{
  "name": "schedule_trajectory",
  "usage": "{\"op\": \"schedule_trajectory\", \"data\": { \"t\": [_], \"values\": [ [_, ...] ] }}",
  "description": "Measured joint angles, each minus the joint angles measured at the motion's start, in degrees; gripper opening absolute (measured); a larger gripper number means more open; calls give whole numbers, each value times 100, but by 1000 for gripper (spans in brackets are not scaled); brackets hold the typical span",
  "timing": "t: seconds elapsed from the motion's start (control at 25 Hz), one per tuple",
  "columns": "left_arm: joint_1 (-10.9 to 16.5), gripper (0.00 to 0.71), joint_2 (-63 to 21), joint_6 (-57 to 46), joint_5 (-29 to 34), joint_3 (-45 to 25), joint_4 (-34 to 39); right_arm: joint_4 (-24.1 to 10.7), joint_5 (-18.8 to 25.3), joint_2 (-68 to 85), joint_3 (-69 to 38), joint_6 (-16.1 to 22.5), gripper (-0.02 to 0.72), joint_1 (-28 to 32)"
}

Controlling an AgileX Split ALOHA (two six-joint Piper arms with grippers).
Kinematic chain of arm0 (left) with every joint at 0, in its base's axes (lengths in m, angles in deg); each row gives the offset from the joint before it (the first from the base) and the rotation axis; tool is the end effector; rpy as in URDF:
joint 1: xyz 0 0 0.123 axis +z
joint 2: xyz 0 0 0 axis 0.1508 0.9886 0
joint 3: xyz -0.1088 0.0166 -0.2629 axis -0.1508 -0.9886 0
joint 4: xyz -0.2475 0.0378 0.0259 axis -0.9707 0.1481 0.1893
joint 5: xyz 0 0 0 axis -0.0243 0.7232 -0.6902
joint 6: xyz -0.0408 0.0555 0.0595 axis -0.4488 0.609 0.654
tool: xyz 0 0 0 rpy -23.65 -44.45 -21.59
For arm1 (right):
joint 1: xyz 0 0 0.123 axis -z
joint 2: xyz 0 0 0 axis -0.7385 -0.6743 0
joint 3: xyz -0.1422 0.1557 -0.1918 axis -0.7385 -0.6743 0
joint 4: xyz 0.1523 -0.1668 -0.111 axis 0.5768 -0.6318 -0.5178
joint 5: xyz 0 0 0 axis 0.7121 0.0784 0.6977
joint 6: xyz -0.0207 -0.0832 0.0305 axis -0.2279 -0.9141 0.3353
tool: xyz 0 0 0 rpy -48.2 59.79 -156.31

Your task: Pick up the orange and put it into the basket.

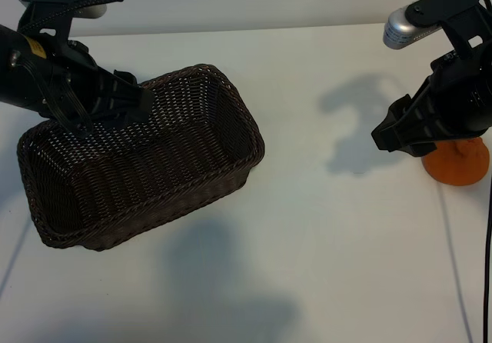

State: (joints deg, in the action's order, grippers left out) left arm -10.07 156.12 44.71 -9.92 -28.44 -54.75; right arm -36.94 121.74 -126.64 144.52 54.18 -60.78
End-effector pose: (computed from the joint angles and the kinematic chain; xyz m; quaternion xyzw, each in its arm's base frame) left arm 0.2753 -0.1040 0.2885 0.1168 0.9441 -0.1188 0.2845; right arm 0.2543 0.0805 0.2940 -0.1800 0.9420 0.1274 0.2531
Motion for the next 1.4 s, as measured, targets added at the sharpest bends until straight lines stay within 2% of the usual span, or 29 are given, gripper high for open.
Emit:
{"op": "schedule_trajectory", "data": {
  "t": [0.92, 1.4],
  "values": [
    [0, 592, 0, 2, 8, 0, 0, 0, 0, 0, 0, 0, 591, 0],
    [0, 592, 0, -27, -451, 0, 0, 0, 0, 0, 0, -8, 591, 0]
  ]
}}
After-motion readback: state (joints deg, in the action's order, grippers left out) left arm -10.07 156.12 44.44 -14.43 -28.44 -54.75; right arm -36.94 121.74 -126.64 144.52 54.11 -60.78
